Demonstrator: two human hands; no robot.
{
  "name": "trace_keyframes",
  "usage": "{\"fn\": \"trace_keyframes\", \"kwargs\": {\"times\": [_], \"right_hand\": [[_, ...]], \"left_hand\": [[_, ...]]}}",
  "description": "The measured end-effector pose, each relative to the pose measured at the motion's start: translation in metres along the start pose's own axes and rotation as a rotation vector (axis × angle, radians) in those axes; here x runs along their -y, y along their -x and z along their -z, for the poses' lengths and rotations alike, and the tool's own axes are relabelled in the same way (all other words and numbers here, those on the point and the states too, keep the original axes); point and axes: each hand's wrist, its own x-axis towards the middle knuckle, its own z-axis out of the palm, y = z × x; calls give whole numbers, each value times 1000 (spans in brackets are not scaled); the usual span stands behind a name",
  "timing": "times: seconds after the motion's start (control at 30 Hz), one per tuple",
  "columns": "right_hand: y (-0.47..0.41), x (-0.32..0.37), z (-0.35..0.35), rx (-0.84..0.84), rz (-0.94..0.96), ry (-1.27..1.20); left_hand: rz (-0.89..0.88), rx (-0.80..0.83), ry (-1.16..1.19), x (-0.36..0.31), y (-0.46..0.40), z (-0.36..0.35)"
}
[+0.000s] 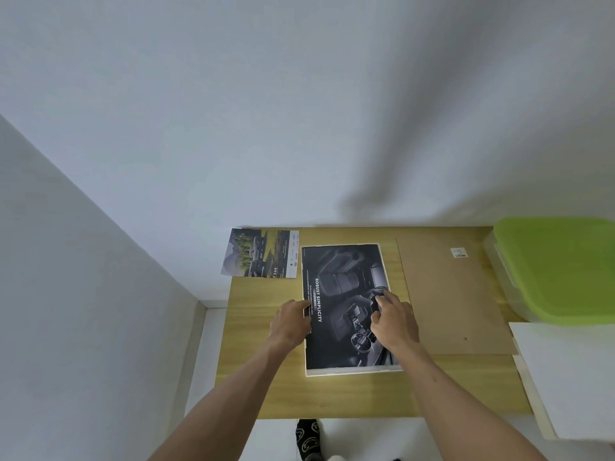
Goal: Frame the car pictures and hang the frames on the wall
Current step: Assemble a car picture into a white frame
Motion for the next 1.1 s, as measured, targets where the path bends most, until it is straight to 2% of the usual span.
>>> {"fn": "trace_keyframes", "kwargs": {"times": [0.23,0.4,0.57,0.73,0.87,0.93,1.03,1.1], "right_hand": [[5,1,8,9,-27,-36],[8,-3,13,11,2,-93],[10,-30,31,-33,22,-209],[6,-92,59,-82,-131,-254],[0,-148,81,-28,-232,-195],[-3,-172,89,4,-256,-176],[-9,-198,98,60,-262,-142],[-14,-211,99,100,-259,-109]], "left_hand": [[-56,15,-13,0,-6,2],[-33,9,-28,-3,-4,-1],[-18,-149,-110,-19,10,-8],[-177,-206,-91,-73,8,-43],[-253,-88,8,-143,7,-85],[-226,16,16,-176,8,-106],[-57,132,73,-212,4,-135],[91,141,116,-227,1,-150]]}}
